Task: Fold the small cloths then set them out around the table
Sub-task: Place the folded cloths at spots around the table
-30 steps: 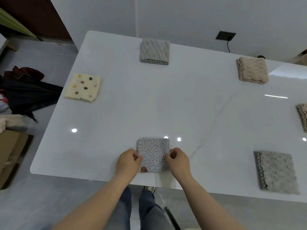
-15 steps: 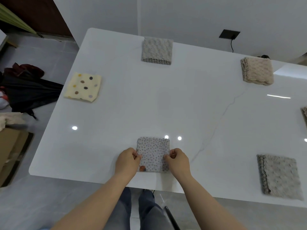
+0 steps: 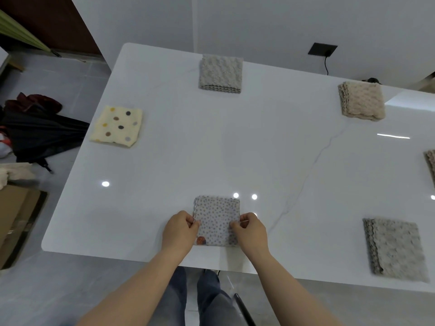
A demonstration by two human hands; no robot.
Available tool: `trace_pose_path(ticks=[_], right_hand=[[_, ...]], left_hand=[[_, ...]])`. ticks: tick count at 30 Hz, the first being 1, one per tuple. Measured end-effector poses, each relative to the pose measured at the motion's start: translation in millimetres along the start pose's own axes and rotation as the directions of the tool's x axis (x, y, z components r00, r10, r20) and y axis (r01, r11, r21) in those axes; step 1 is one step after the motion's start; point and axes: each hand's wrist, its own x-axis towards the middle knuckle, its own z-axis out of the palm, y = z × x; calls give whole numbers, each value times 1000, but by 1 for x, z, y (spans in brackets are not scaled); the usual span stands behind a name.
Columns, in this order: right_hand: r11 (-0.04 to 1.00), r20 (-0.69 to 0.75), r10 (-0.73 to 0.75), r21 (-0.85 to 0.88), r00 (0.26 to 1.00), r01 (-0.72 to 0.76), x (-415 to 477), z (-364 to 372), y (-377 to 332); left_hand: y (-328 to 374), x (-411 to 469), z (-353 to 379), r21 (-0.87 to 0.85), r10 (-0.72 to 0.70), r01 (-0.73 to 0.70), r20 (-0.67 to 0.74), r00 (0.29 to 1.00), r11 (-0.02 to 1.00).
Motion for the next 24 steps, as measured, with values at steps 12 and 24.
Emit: trace_pose_path(ticks=[12, 24], right_hand=[[979, -39, -176, 100, 984, 179, -26, -30, -40], [925, -29, -377, 50, 926, 378, -75, 9, -119]], left_hand=[[31, -22, -42, -142, 54, -70, -114, 992, 987], [10, -46, -128, -200, 101, -150, -235, 967, 968]])
